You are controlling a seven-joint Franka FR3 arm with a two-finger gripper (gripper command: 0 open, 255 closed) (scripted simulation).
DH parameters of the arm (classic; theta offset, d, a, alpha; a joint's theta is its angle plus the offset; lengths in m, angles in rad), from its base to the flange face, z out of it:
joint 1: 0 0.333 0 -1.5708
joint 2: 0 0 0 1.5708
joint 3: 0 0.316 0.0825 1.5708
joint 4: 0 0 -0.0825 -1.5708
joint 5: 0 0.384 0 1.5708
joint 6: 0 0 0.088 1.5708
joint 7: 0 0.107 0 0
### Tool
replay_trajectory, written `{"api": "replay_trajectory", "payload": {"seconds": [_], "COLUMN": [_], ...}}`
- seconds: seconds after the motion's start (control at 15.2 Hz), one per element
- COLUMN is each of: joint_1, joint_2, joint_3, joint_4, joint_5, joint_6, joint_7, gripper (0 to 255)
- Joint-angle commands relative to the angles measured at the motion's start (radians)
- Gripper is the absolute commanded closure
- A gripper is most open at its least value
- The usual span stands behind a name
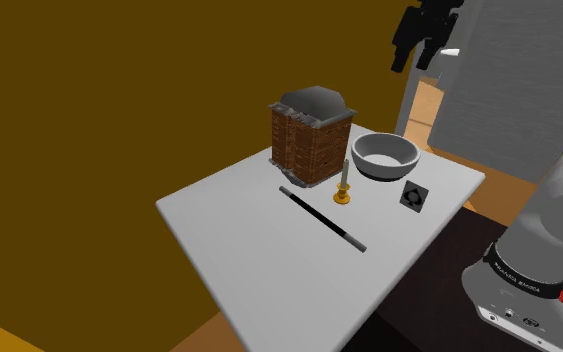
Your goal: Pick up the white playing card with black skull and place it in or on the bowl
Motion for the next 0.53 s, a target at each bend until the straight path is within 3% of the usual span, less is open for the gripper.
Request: {"api": "replay_trajectory", "payload": {"seconds": [0.0, 0.46], "joint_1": [0.000, -0.108], "joint_2": [0.000, 0.097], "joint_3": [0.000, -0.080], "joint_4": [0.000, -0.117], "joint_5": [0.000, 0.054], "joint_6": [0.000, 0.081], "joint_7": [0.000, 0.140], "gripper": [0, 0]}}
